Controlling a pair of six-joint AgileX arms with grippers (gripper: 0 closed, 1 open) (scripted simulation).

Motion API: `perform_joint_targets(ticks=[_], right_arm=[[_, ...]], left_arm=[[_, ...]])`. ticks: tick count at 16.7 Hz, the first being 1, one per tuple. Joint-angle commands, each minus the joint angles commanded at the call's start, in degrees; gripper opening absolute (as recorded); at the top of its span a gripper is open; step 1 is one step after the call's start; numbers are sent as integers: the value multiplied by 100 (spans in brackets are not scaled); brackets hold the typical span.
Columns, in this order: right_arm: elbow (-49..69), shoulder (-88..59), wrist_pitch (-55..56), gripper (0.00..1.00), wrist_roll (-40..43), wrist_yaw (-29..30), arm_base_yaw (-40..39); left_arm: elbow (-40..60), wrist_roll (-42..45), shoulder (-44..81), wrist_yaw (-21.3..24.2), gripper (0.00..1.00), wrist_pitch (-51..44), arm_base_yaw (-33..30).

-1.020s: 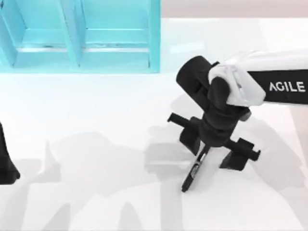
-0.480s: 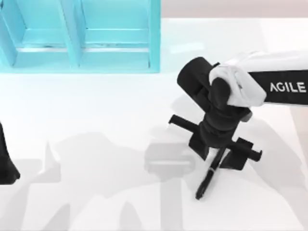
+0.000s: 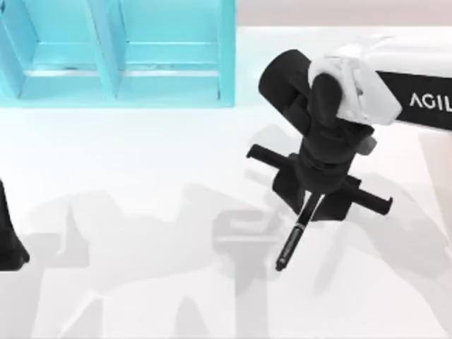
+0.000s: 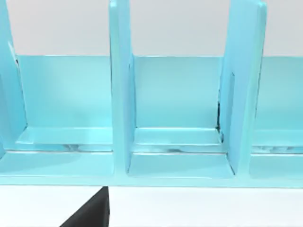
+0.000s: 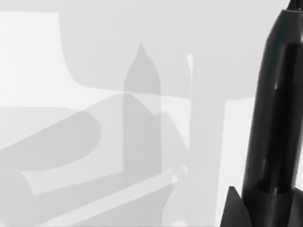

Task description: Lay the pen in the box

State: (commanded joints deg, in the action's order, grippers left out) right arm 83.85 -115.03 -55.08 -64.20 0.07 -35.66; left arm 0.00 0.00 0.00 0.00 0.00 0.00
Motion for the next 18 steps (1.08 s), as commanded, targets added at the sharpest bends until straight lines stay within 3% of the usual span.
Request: perform_joint_targets(ticks=[5,11,14,18], right_arm=[[649,342,-951,0,28,-3,17],[687,332,-988,0,31,-6,81],[787,299,-1076,0,89,-12,631],[935,257,-1279,0,244,-17,2103]], left_arm=[[0,0,0,0,100,0,0],[0,0,0,0,100,0,0],[0,0,0,0,100,0,0],[0,0,0,0,100,0,0]])
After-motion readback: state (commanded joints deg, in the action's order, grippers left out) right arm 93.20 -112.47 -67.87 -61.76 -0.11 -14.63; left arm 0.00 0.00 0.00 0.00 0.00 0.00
